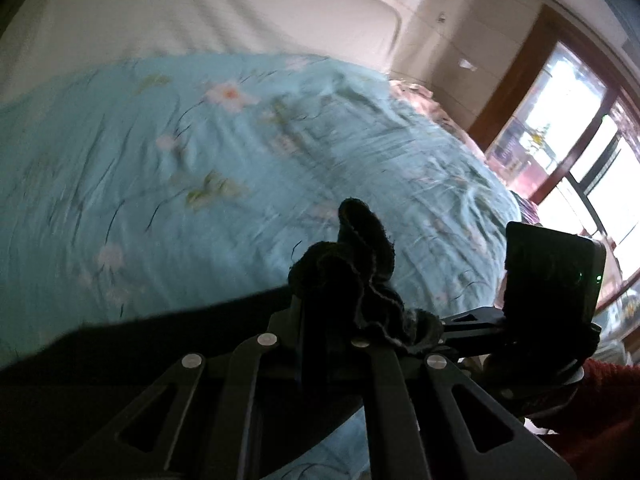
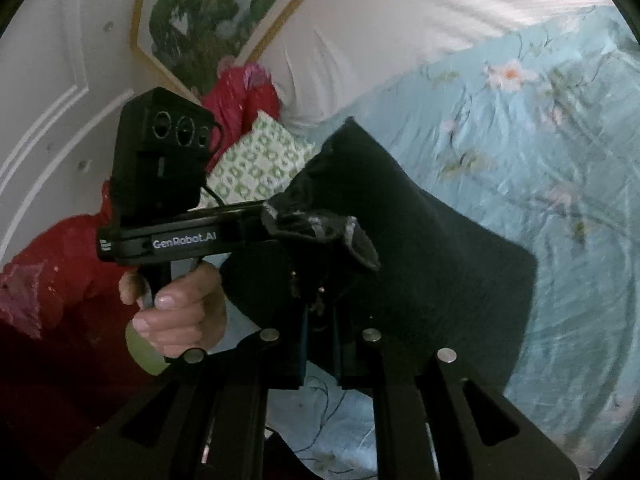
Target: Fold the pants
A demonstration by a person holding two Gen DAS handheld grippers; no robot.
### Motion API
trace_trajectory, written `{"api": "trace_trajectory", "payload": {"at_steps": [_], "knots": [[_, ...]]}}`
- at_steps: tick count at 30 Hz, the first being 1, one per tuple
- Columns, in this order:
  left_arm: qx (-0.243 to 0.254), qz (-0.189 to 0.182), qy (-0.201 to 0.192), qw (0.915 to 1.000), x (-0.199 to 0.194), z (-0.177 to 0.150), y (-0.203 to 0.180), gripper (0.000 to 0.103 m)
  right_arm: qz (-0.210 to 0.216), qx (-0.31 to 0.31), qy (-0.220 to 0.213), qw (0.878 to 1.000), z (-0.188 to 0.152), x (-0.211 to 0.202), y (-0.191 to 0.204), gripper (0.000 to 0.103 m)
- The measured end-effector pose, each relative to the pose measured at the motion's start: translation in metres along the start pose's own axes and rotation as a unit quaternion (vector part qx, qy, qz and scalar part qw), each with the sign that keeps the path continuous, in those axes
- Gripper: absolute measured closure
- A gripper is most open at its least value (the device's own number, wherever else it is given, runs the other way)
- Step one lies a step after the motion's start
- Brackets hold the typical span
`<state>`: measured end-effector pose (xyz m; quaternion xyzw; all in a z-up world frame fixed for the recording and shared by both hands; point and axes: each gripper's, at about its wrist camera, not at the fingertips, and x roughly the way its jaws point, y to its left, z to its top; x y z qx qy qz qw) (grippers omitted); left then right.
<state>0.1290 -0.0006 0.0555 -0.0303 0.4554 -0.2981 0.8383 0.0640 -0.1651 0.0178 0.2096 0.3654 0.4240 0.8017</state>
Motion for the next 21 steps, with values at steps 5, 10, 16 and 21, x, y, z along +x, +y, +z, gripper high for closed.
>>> {"api": "trace_trajectory", "payload": {"at_steps": [5, 10, 16, 21], "knots": [[-0.049, 0.009, 0.012, 0.9987, 0.013, -0.022, 0.028, 0.099, -0.015, 0.004, 0.033, 0.999, -0.01, 0.021, -0.003, 0.092], [-0.085, 0.02, 0.016, 0.9961, 0.02, -0.041, 0.047, 0.098, -0.032, 0.001, 0.063, 0.997, -0.016, 0.04, -0.003, 0.088], [-0.131, 0.027, 0.018, 0.9908, 0.022, -0.057, 0.069, 0.095, -0.038, 0.0, 0.088, 0.995, -0.02, 0.052, -0.002, 0.073], [-0.178, 0.04, 0.001, 0.9833, 0.008, -0.067, 0.087, 0.093, -0.03, -0.013, 0.1, 0.994, -0.021, 0.055, 0.007, 0.054]]}}
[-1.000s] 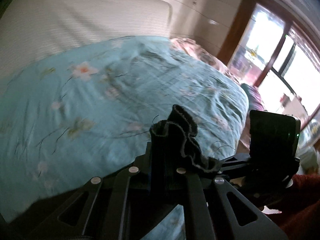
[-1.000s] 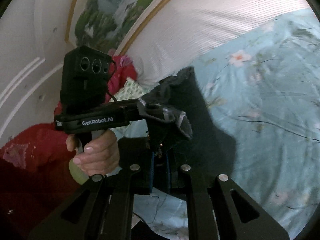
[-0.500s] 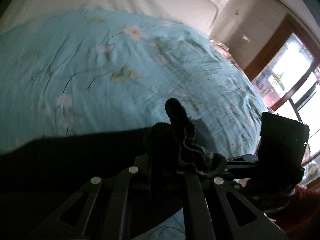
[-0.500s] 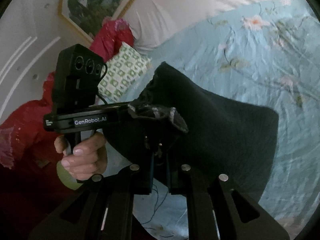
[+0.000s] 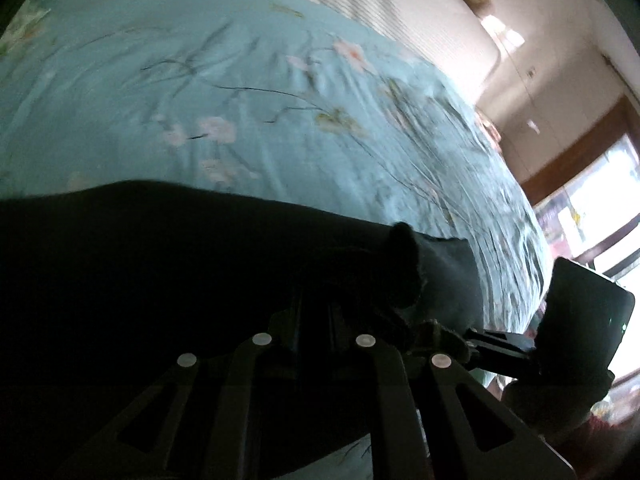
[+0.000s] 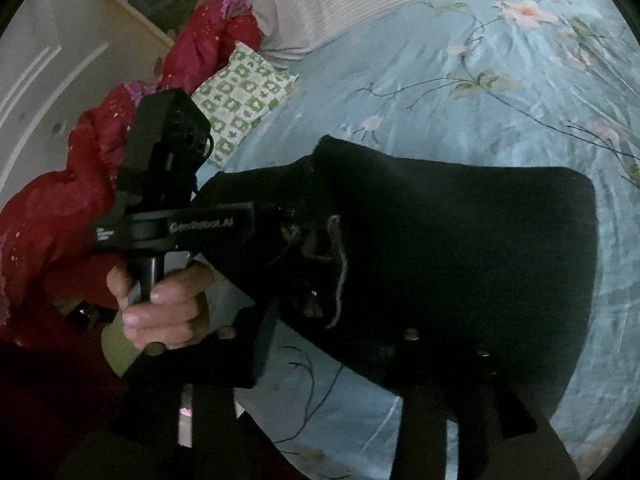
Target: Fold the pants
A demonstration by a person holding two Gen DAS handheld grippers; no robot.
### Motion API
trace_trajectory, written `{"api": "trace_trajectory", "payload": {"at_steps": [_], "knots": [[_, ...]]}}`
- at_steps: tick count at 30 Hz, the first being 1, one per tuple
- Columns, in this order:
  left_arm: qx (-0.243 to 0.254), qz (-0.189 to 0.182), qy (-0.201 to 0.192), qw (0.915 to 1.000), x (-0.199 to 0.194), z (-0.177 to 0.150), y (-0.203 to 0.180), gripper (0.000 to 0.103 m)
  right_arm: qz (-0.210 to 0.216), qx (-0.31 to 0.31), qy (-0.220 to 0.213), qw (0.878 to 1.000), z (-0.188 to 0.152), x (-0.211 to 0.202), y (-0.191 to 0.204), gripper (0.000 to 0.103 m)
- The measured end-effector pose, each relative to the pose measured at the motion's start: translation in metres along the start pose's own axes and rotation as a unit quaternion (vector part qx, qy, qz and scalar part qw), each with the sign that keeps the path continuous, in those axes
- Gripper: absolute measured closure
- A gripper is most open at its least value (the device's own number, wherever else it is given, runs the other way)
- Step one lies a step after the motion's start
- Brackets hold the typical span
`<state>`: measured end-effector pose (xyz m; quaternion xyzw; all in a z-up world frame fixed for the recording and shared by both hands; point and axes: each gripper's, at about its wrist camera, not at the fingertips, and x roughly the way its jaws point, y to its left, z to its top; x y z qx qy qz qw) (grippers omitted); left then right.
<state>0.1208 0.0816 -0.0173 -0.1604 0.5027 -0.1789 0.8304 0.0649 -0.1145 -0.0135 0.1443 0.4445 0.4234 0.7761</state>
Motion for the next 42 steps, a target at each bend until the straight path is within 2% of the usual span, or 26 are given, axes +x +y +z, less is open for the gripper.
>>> {"api": "trace_trajectory", "payload": {"at_steps": [3, 6, 9, 16, 18, 23, 28, 31, 42], "knots": [[-0.021, 0.022, -0.018, 0.9994, -0.015, -0.005, 0.009, 0.089, 0.0, -0.015, 0.012, 1.0, 0.006, 0.003, 0.009, 0.047], [-0.054, 0.047, -0.043, 0.9965, -0.036, -0.017, 0.021, 0.078, 0.011, -0.025, 0.016, 1.0, 0.017, 0.007, 0.017, 0.047], [-0.091, 0.063, -0.066, 0.9917, -0.056, -0.029, 0.033, 0.074, 0.027, -0.029, 0.025, 0.999, 0.031, 0.014, 0.023, 0.046], [-0.161, 0.096, -0.109, 0.9762, -0.109, -0.055, 0.065, 0.066, 0.059, -0.038, 0.032, 0.997, 0.069, 0.037, 0.038, 0.046], [-0.181, 0.104, -0.123, 0.9702, -0.125, -0.06, 0.074, 0.063, 0.062, -0.043, 0.029, 0.997, 0.077, 0.043, 0.044, 0.046], [-0.224, 0.126, -0.151, 0.9546, -0.157, -0.072, 0.096, 0.062, 0.071, -0.044, 0.033, 0.996, 0.09, 0.059, 0.054, 0.045], [-0.259, 0.135, -0.163, 0.9425, -0.176, -0.083, 0.119, 0.059, 0.069, -0.054, 0.045, 0.995, 0.098, 0.075, 0.064, 0.043], [-0.277, 0.147, -0.167, 0.9348, -0.185, -0.092, 0.131, 0.053, 0.067, -0.06, 0.05, 0.995, 0.106, 0.086, 0.072, 0.042], [-0.33, 0.159, -0.168, 0.9153, -0.198, -0.105, 0.168, 0.043, 0.053, -0.122, 0.083, 0.988, 0.141, 0.138, 0.107, 0.039]]}}
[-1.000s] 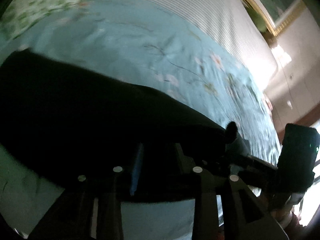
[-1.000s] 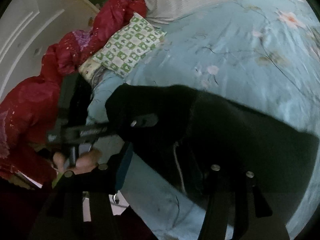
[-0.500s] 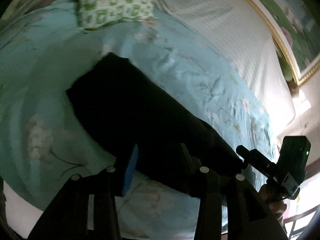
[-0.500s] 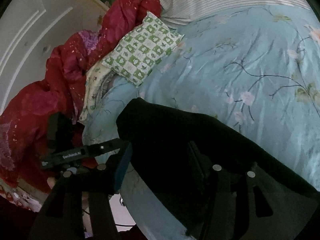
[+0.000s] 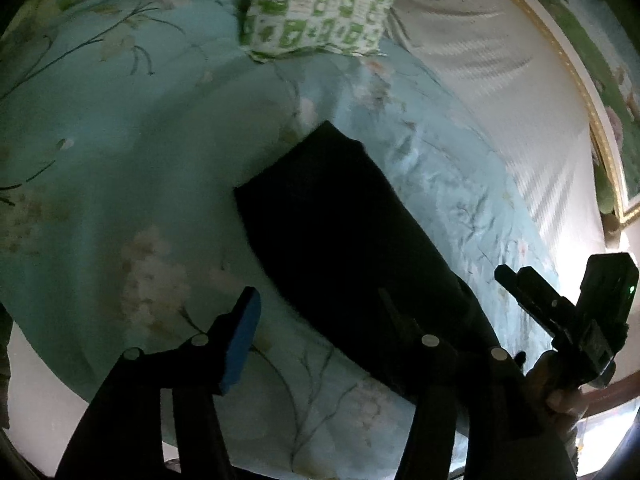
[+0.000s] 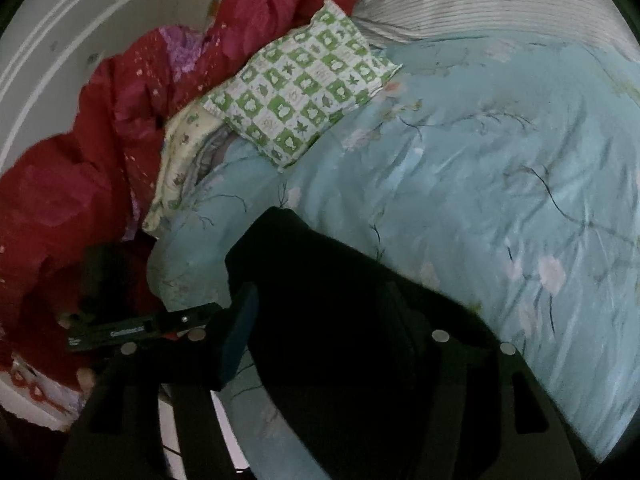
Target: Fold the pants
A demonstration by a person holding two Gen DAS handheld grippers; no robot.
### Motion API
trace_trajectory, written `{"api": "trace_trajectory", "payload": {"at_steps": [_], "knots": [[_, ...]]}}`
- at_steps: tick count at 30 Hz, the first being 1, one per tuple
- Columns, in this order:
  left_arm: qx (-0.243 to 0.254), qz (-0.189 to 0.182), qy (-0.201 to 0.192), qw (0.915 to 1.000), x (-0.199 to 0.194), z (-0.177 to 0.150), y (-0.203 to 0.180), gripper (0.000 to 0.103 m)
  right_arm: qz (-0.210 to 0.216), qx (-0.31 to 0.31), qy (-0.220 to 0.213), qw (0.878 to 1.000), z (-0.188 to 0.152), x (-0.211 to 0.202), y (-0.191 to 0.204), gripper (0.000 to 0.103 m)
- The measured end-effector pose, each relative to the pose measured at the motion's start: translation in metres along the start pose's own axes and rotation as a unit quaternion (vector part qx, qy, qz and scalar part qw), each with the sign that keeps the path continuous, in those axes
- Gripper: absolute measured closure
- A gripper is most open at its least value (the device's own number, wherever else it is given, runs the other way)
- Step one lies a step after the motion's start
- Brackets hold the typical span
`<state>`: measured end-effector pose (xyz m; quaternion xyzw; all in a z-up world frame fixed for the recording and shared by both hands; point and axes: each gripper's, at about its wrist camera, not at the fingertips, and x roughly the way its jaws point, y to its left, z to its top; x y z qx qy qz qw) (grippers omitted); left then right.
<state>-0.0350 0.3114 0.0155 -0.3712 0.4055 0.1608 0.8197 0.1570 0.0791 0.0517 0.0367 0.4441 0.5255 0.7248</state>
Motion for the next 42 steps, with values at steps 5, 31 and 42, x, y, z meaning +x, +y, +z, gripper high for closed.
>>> {"api": "trace_trajectory", "payload": {"at_steps": [5, 31, 42], "knots": [[-0.018, 0.004, 0.006, 0.9998, 0.005, 0.004, 0.014, 0.042, 0.0, -0.028, 0.028, 0.999, 0.019, 0.028, 0.009, 0.039], [-0.04, 0.027, 0.007, 0.9988, 0.046, 0.028, 0.032, 0.057, 0.022, -0.127, 0.174, 0.976, 0.067, 0.18, 0.026, 0.039], [-0.001, -0.002, -0.024, 0.9997, 0.025, 0.026, 0.003, 0.085, 0.033, -0.156, 0.154, 0.975, 0.067, 0.151, 0.05, 0.082]]}}
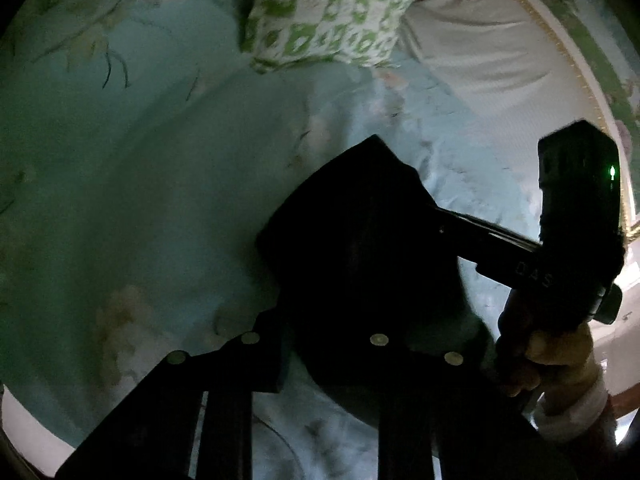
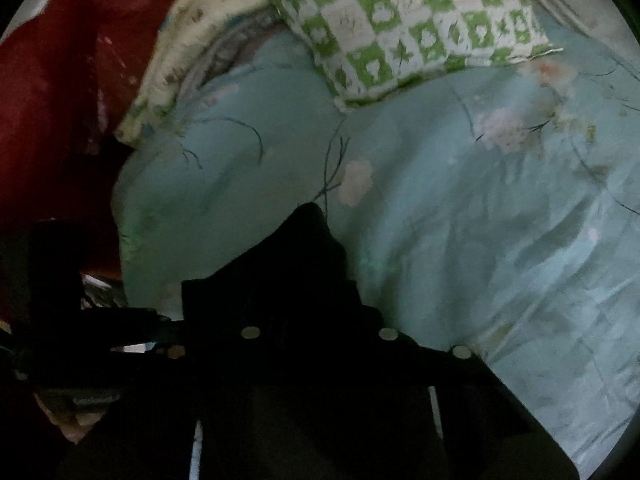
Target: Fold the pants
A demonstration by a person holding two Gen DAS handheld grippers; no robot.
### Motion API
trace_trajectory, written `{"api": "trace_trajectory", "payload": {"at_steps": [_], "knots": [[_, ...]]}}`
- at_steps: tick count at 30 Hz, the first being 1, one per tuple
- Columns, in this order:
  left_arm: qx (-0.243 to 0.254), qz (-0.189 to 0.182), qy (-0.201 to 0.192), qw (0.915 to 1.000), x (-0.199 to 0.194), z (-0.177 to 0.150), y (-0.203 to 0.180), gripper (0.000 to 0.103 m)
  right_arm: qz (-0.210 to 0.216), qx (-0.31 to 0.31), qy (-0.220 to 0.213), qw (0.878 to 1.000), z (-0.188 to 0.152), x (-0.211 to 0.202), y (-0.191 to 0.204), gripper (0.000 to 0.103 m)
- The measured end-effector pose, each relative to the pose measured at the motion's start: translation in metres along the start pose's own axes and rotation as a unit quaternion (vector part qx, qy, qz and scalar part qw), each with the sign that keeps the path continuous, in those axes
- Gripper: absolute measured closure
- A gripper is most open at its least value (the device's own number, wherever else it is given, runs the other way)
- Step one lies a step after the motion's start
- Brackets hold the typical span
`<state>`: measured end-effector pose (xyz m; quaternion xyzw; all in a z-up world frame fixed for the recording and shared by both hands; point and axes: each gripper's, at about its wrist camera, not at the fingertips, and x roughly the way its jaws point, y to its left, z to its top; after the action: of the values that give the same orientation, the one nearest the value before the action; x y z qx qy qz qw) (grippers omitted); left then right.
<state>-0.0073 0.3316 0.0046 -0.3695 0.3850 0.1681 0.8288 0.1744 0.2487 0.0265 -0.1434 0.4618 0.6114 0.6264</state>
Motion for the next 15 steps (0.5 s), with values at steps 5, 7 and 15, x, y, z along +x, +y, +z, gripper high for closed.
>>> {"api": "trace_trajectory", "payload": {"at_steps": [5, 7, 15], "knots": [[0.026, -0.029, -0.024, 0.999, -0.027, -0.003, -0.031, 0.086, 0.021, 0.008, -0.058, 0.998, -0.011, -0.053, 0.005, 0.083], [0.041, -0.042, -0.031, 0.9978, -0.037, -0.005, -0.045, 0.086, 0.026, 0.013, -0.077, 0.997, -0.018, -0.074, 0.007, 0.084], [0.111, -0.099, -0.048, 0.9876, -0.067, -0.023, -0.12, 0.087, 0.016, 0.04, -0.167, 0.985, -0.061, -0.153, 0.008, 0.086]]}}
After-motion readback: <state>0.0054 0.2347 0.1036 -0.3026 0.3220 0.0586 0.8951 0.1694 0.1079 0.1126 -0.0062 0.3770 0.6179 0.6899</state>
